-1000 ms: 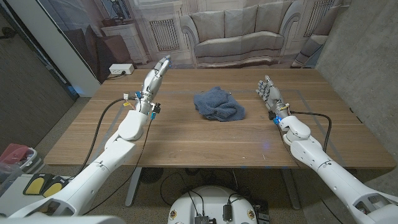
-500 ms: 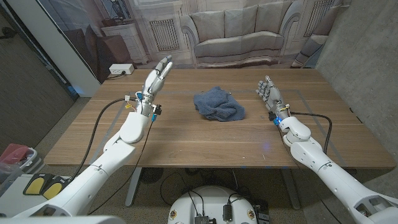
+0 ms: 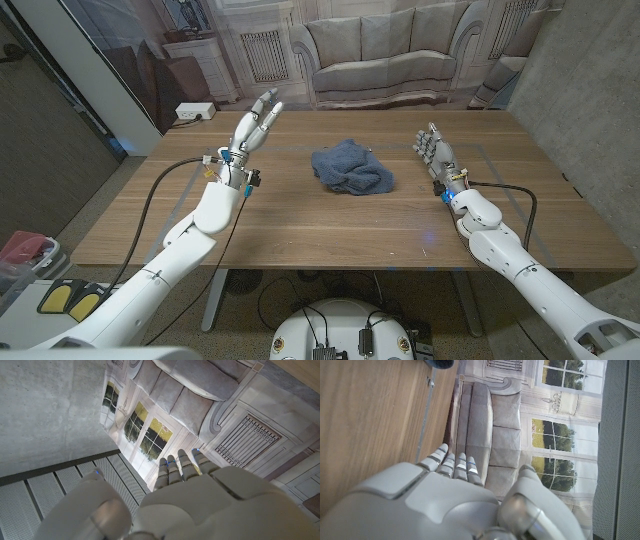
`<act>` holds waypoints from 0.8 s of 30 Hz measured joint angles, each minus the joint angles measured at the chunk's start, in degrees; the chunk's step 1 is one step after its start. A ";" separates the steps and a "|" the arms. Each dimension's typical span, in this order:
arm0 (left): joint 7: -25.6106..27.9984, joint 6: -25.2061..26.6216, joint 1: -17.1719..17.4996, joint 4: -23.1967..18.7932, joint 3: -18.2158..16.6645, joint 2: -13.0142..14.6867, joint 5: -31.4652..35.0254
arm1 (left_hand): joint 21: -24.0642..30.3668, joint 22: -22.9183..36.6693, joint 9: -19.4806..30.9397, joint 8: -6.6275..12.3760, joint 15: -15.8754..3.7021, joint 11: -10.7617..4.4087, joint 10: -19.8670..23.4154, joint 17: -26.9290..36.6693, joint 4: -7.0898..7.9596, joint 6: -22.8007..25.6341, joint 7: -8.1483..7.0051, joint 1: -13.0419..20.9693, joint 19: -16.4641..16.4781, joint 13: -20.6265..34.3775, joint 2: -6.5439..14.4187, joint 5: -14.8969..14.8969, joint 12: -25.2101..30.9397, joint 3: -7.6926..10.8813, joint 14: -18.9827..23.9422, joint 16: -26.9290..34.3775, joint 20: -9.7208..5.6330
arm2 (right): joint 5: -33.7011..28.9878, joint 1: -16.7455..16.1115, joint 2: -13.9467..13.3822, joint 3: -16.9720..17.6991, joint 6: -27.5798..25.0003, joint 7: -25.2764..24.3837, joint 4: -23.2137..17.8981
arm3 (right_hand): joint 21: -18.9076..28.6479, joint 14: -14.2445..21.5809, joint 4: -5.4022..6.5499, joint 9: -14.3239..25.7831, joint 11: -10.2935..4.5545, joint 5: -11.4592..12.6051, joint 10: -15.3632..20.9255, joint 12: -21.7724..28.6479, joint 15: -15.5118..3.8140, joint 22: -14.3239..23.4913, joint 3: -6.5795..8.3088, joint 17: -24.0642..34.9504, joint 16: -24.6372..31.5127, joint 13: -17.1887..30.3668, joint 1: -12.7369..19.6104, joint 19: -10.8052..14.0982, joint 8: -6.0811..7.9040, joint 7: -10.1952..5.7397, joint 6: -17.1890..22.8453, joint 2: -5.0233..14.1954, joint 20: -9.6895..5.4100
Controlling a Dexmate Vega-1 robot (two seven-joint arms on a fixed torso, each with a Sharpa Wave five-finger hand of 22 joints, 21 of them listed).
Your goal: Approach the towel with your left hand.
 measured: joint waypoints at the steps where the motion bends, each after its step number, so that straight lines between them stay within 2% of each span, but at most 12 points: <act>1: 0.47 0.53 0.19 -0.49 -0.04 0.12 0.76 | 0.00 0.00 0.00 0.00 0.00 0.00 0.00 0.00 0.00 0.00 0.00 0.00 0.00 0.00 0.00 0.00 -0.12 0.00 0.00 -0.15 0.00 | 0.00 -0.03 -0.02 0.01 0.00 0.00 -0.03 | 0.00 0.02 0.00 0.00 0.00 0.00 0.00 0.00 0.02 0.00 0.00 0.00 0.00 0.00 0.00 0.00 0.00 0.00 0.00 0.00 0.00; 10: 4.47 5.33 1.32 -3.90 -0.11 0.74 7.41 | 0.00 0.00 0.00 -0.23 0.00 0.00 0.00 0.00 0.00 0.31 -0.31 0.24 0.00 0.00 0.24 0.22 -0.12 0.00 0.00 -0.15 0.00 | 0.11 -0.59 -0.74 0.19 -0.47 -0.05 -0.96 | 0.00 0.23 0.00 0.00 0.00 0.00 0.00 0.00 0.23 0.00 0.00 0.00 0.00 0.00 0.23 0.00 0.00 0.00 0.00 0.23 0.00; 24: 7.89 9.13 1.56 -6.42 0.67 1.83 12.35 | -0.40 0.00 -0.01 -0.23 -0.02 -0.53 0.53 0.00 0.01 1.01 -0.21 0.46 0.00 0.00 0.46 0.22 -0.12 0.01 0.60 -0.15 0.00 | 0.09 -1.43 -1.91 0.54 -1.17 -0.14 -2.52 | 0.00 0.22 0.00 0.00 -0.21 0.00 0.21 0.13 0.23 0.00 0.00 0.00 0.00 0.00 0.07 0.00 0.00 -0.20 0.20 0.39 0.00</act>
